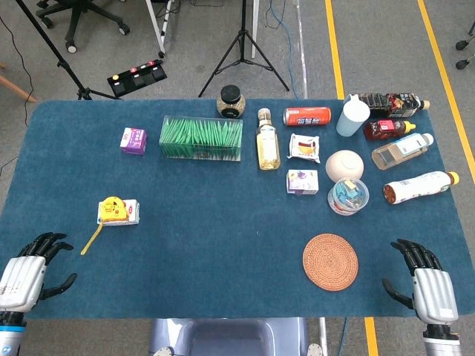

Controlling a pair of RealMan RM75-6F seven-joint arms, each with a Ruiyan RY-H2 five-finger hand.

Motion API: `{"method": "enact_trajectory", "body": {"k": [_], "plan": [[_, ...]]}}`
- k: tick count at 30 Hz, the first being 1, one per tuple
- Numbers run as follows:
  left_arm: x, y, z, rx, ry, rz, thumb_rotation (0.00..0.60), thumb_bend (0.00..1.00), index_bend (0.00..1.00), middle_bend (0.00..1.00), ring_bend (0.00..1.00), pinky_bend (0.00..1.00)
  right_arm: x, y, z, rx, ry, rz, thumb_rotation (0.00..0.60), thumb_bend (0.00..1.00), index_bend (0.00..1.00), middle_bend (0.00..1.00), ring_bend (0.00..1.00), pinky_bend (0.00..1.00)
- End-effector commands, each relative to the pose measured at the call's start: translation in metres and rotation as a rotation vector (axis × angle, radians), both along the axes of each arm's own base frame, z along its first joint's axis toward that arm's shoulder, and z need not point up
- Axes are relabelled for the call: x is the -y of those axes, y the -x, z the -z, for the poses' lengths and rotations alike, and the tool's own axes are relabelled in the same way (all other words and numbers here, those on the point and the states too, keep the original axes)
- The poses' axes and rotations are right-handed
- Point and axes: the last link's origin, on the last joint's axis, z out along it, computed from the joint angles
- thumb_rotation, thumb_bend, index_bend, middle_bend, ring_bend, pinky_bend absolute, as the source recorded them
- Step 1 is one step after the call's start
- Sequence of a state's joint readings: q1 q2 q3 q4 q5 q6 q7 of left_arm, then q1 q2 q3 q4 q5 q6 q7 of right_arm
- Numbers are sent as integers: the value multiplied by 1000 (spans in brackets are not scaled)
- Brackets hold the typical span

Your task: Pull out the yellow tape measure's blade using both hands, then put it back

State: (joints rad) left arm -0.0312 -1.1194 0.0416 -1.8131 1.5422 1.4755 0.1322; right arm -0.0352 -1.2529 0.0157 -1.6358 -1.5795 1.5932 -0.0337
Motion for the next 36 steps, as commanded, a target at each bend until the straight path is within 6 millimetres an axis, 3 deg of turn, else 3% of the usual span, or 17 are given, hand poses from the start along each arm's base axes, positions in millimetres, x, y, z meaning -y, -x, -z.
{"method": "enact_trajectory", "body": {"k": [1,26,36], "plan": [[0,1,0,1,2,-3,600,226,325,223,137,241,0,0,1,0,-2,0,589,276,201,190,162,180],[4,2,-4,12,1,-2,600,226,325,222,137,241,-3,-2,-1,9,3,-10,587,276,201,190,163,185],[-8,-3,-10,-21,15,41,600,226,325,223,137,245,1,-2,0,14,-9,-11,582,276,201,190,163,189]]}}
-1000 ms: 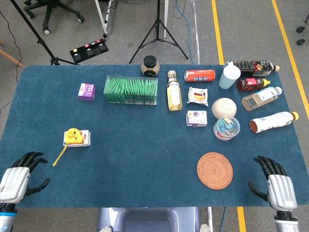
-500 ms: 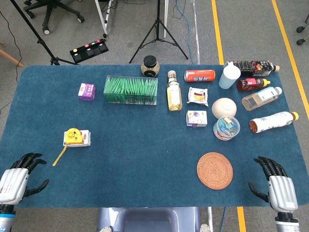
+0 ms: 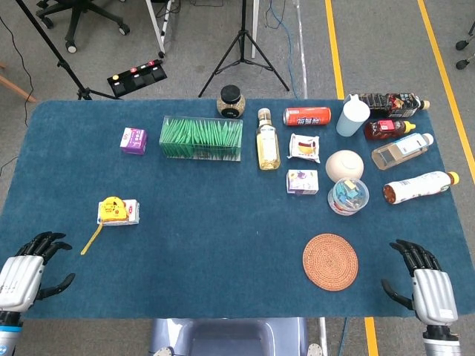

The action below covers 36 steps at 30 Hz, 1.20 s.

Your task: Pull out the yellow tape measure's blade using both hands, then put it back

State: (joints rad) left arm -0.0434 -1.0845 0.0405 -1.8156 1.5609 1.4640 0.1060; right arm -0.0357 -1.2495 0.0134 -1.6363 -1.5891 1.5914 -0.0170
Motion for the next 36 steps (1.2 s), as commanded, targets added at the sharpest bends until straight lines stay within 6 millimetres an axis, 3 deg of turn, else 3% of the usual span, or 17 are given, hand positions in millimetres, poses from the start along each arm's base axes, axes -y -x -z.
{"method": "enact_trajectory", "body": {"k": [1,8,13,18,24,36], "plan": [[-9,-3,-5,-29,1,29,600,226,325,223,137,248,3,-2,0,1,-5,-7,585,276,201,190,163,190],[-37,-15,-16,-114,16,101,600,226,325,223,137,257,6,-2,-4,19,-11,-9,585,276,201,190,163,192],[-62,-18,-22,-208,124,97,600,224,305,196,135,239,7,0,-5,21,-14,0,580,276,201,190,162,192],[-92,-25,-24,-342,223,97,600,198,142,75,32,205,10,1,-5,26,-17,4,584,276,201,190,163,192],[-115,-33,-16,-428,290,73,600,189,54,17,0,198,11,1,-6,26,-15,9,584,277,201,190,163,191],[-166,-35,18,-437,319,41,600,188,101,17,0,199,12,4,-6,25,-13,34,586,276,201,190,163,191]]}}
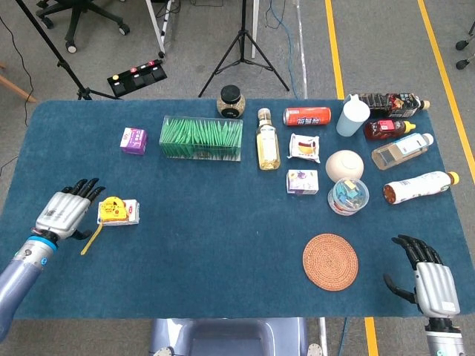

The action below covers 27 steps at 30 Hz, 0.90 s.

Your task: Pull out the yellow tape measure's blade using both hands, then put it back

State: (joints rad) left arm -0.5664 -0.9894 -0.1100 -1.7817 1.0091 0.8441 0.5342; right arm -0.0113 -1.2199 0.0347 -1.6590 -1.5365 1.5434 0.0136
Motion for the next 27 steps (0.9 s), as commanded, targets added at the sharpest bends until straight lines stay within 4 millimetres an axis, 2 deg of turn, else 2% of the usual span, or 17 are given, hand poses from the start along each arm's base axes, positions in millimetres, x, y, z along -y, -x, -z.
{"method": "enact_trajectory", "body": {"k": [1,8,27], "plan": [[-11,-4,11,-1,14,7,600,188,107,17,0,199,0,1,0,-1,0,4,588,275,201,190,163,191],[-19,-4,25,-12,44,1,600,188,140,38,13,198,0,2,-3,-6,9,11,583,277,201,189,162,191],[-33,2,41,19,38,-17,600,189,187,79,59,225,-1,4,-4,-10,11,31,583,278,199,189,162,191]]}}
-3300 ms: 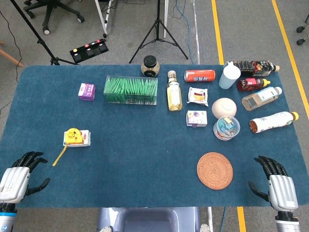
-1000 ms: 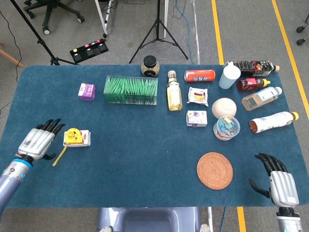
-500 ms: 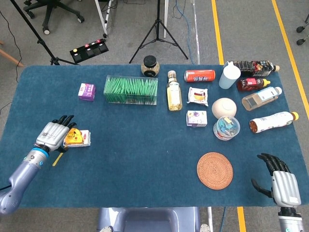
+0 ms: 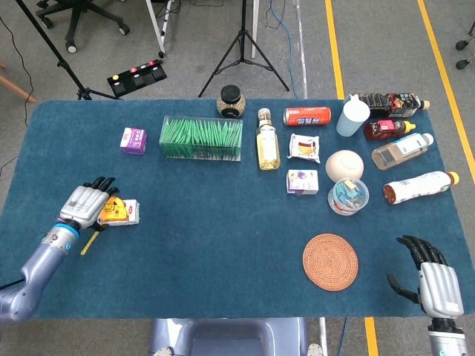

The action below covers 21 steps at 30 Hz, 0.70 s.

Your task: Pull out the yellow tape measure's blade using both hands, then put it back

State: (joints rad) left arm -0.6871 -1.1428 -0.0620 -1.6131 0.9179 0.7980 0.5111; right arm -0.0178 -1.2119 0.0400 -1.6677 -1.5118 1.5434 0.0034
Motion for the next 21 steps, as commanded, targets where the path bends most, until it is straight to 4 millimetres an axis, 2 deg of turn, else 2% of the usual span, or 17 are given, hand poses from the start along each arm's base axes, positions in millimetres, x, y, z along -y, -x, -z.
{"method": "enact_trajectory", "body": {"k": [1,8,13,16,21], "plan": [[-3,0,4,4,-1,7,600,189,188,79,59,225,0,0,0,-3,0,4,584,277,199,189,162,190],[-9,-2,11,21,1,17,600,210,229,111,91,250,-1,1,-1,-7,1,18,586,277,199,189,163,190],[-11,-2,15,36,3,22,600,246,315,192,166,311,-2,2,-1,-10,-1,24,584,276,200,189,163,190],[-13,-3,17,66,-7,21,600,272,379,256,242,387,-1,3,-1,-11,-1,29,584,275,199,189,163,191],[-15,-4,19,101,-30,44,600,322,499,361,365,585,-1,3,-1,-12,1,34,583,276,200,189,162,190]]}}
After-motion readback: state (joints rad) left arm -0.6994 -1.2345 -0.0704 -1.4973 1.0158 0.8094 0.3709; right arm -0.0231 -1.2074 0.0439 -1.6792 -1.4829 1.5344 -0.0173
